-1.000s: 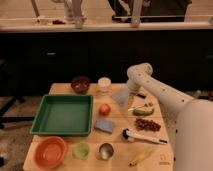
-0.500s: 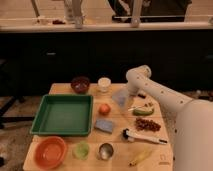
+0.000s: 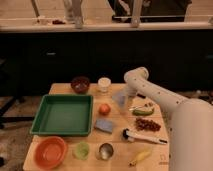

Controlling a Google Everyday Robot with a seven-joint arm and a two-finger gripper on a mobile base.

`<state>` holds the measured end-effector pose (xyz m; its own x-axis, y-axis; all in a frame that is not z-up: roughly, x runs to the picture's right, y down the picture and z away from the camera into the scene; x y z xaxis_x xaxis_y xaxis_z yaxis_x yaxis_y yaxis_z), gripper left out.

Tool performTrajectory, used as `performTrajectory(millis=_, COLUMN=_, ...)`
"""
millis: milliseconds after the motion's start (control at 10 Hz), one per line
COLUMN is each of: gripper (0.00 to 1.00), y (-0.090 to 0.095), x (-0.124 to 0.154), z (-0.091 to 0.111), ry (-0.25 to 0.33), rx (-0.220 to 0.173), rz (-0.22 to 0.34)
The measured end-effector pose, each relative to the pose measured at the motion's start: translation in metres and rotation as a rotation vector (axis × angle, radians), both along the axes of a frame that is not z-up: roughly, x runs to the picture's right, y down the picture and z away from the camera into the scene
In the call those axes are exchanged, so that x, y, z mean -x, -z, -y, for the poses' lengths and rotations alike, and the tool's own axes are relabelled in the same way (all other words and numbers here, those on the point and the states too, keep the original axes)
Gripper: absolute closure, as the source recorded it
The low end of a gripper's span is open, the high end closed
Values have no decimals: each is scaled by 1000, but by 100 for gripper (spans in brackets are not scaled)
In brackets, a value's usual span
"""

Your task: Place towel in paper cup

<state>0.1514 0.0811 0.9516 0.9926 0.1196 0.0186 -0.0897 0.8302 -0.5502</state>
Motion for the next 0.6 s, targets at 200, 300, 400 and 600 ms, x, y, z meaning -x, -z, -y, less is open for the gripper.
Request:
performTrajectory(millis=200, gripper=20, y=-6, x=3, z=-3, ry=14, rx=16, rz=0)
performTrajectory(millis=300, gripper=20, y=-9, x=5, z=-5, ry=21, rx=25, rz=1)
performTrajectory(millis=400, gripper=20, y=-10, x=6, z=-6, ry=26, rx=32, rz=2)
performTrajectory(millis=600, gripper=20, y=-12, x=6, z=-8, ry=34, rx=45, rz=3)
